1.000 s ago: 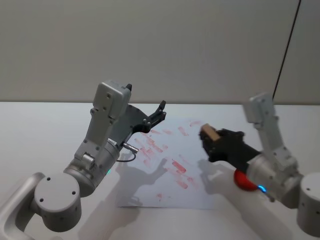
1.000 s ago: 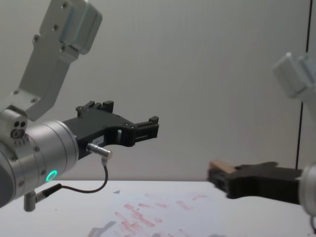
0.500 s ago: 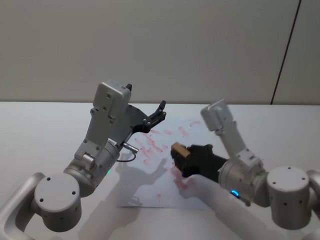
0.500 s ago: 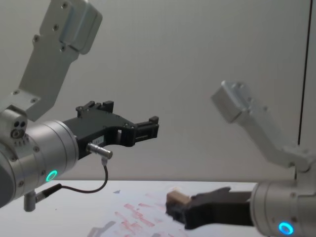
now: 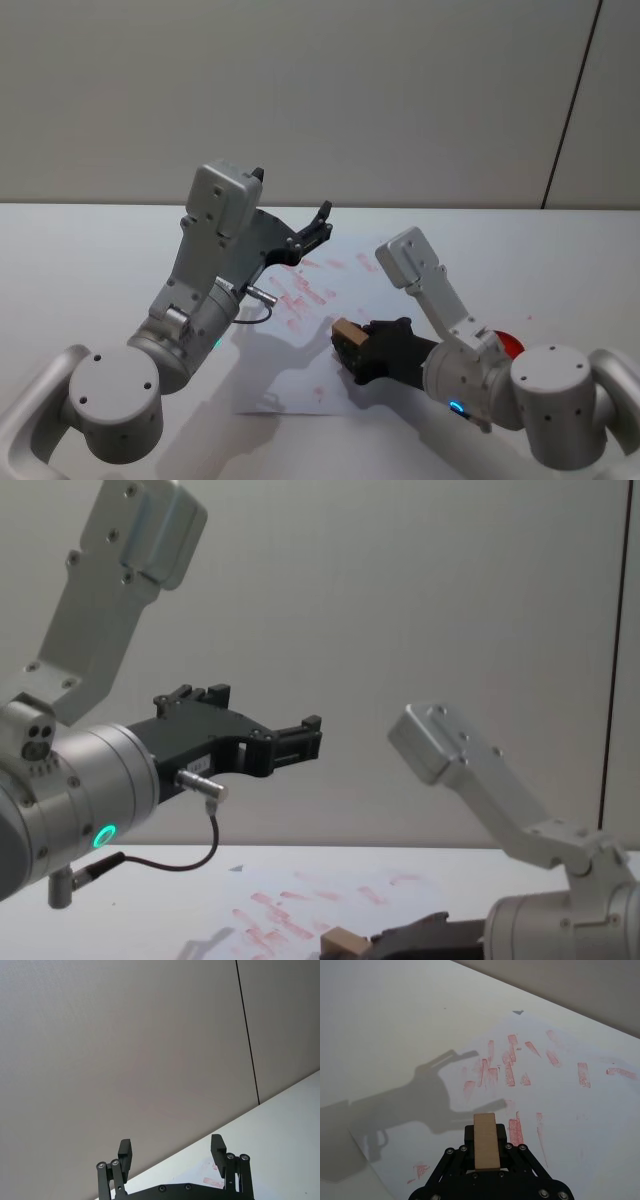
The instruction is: Use the one hand to pick up the stamp and affix it onto the A4 paper.
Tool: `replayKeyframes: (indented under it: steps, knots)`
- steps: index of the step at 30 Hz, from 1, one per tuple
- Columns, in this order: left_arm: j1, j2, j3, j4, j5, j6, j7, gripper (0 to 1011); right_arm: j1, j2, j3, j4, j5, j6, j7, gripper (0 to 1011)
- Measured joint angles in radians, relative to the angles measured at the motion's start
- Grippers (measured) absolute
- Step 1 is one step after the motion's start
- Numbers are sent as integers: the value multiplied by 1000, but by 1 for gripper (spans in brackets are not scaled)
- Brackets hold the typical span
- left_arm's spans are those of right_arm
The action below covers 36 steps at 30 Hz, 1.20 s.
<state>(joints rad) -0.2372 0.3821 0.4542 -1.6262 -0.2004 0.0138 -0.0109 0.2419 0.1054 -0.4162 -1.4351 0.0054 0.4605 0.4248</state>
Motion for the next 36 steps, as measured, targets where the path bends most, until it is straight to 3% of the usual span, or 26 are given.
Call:
replayKeyframes:
  steps: [24, 36]
  knots:
    - [0, 0, 0, 0, 0, 0, 0, 1003, -4, -4, -16, 39, -19, -3, -10, 220]
    - [0, 0, 0, 0, 0, 0, 0, 1003, 2, -12, -15, 45, 7, -58, -41, 220]
